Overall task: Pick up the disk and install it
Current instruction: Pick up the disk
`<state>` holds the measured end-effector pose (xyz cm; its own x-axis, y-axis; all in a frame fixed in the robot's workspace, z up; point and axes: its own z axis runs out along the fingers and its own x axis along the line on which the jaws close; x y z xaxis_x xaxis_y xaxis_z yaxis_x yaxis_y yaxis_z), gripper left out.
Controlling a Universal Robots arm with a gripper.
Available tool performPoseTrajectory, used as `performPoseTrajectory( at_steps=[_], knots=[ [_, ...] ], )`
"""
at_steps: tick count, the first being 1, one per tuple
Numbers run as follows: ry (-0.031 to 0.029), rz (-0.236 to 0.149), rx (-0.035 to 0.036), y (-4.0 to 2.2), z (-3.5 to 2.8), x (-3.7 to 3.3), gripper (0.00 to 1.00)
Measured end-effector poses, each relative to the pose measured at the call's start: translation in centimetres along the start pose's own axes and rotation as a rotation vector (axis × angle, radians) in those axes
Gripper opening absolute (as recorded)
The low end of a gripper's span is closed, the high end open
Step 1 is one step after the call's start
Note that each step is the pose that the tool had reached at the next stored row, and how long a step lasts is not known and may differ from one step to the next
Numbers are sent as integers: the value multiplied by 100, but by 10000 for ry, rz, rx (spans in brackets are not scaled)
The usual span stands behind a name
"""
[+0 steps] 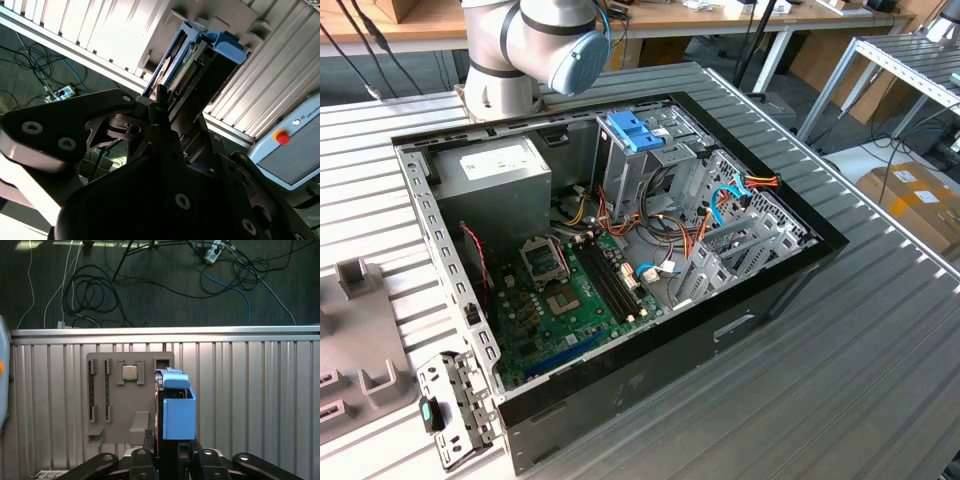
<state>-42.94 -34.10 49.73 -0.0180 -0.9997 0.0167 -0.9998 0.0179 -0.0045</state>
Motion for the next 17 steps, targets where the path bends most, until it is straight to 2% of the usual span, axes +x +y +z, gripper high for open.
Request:
performPoseTrajectory(
  at_steps=[9,17],
  knots=[
    [0,0,-1,0,-48,1,35],
    [0,0,0,0,-51,1,35]
  ],
)
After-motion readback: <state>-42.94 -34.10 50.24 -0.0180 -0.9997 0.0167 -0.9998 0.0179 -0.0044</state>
